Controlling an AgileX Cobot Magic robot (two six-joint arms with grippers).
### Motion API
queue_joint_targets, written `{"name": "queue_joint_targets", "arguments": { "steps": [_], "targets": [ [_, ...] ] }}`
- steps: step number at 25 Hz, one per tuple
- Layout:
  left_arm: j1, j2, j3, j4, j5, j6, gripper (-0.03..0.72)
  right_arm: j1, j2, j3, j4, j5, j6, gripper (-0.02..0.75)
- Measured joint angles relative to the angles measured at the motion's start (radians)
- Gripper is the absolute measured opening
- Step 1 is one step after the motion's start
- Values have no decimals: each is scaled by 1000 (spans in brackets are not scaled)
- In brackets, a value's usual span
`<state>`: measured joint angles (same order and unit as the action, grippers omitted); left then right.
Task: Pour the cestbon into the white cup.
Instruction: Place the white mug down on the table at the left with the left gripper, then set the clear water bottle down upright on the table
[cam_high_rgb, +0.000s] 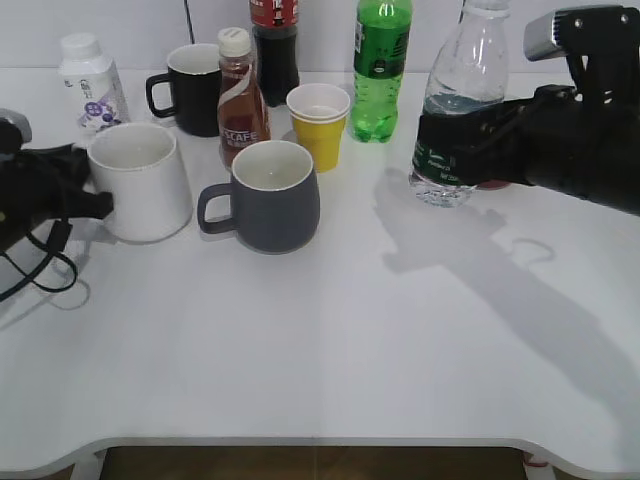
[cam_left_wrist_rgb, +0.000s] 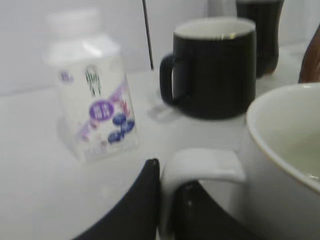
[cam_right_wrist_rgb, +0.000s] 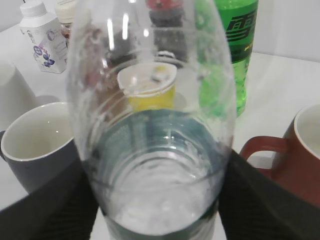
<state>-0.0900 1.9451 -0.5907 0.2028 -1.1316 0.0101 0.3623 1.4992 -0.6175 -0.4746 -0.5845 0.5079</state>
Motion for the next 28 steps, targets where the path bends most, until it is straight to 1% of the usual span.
{"name": "queue_joint_targets", "arguments": {
  "steps": [10,16,21,28],
  "targets": [
    [0,27,-3,0,-25,-3,41,0,0,0,0,0,1,480],
    [0,27,20,3,-49,-10,119,0,0,0,-1,0,1,480],
    [0,20,57,-1,-73,-10,155,0,0,0,-1,0,1,480],
    [0,-50,118,-8,-65,-10,240,0,0,0,-1,0,1,480]
  ]
}}
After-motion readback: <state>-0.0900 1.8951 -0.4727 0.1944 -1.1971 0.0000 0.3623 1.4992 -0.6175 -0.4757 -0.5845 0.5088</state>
